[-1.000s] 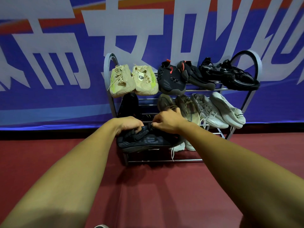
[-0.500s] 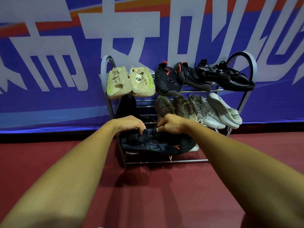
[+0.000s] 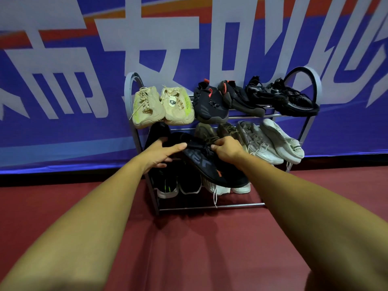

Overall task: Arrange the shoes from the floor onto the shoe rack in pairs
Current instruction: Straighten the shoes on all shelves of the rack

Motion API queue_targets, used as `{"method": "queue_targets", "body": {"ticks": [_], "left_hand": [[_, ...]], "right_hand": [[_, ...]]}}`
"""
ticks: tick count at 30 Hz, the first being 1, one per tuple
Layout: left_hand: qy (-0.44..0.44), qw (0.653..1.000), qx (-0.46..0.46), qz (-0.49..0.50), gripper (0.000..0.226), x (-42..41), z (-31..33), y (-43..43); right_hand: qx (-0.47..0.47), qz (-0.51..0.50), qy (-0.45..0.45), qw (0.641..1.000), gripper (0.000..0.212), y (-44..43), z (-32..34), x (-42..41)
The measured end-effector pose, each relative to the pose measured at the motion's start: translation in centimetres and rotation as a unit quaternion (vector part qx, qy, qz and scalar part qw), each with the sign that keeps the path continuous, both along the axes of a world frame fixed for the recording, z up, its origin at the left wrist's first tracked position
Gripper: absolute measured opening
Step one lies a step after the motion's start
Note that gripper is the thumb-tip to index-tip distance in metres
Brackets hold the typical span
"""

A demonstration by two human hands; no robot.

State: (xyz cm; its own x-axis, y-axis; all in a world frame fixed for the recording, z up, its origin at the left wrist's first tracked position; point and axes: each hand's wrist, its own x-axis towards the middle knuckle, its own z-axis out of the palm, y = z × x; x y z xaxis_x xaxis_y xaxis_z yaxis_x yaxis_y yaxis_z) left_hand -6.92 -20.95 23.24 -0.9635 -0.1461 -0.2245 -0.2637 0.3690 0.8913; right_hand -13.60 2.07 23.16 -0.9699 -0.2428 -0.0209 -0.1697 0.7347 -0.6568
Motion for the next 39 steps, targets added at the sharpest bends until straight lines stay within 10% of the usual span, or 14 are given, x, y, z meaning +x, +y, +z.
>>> {"method": "queue_targets", "body": {"ticks": [4,13,22,27,39], "left_hand": [[-0.015,1.000,-0.014,0.002,0.084,-0.5,-0.8,1.5],[-0.120,0.985,0.114,-0.039,0.012,-0.7,-0.9,3.0],[-0.057,0.974,0.167,0.141,0.046,-2.6,-2.6,0.5],[-0.021,0.970,0.140,0.196,0.043,-4.0,-2.7,0.4],[-0.033,0.991,0.063,0.111,0.045,-2.8,-1.6,-0.9]], "right_hand": [[-0.047,-0.058,-0.025,0.997,0.032,-1.3,-0.1,-0.2],[-0.163,-0.203,-0.055,0.964,0.037,-4.8,-1.5,0.0],[-0.239,-0.106,-0.089,0.961,0.038,-6.0,-1.9,0.1],[-0.118,-0.121,-0.056,0.984,0.040,-5.2,-1.4,0.6],[-0.102,-0.150,-0.061,0.982,0.034,-6.7,-2.6,-0.1]]}}
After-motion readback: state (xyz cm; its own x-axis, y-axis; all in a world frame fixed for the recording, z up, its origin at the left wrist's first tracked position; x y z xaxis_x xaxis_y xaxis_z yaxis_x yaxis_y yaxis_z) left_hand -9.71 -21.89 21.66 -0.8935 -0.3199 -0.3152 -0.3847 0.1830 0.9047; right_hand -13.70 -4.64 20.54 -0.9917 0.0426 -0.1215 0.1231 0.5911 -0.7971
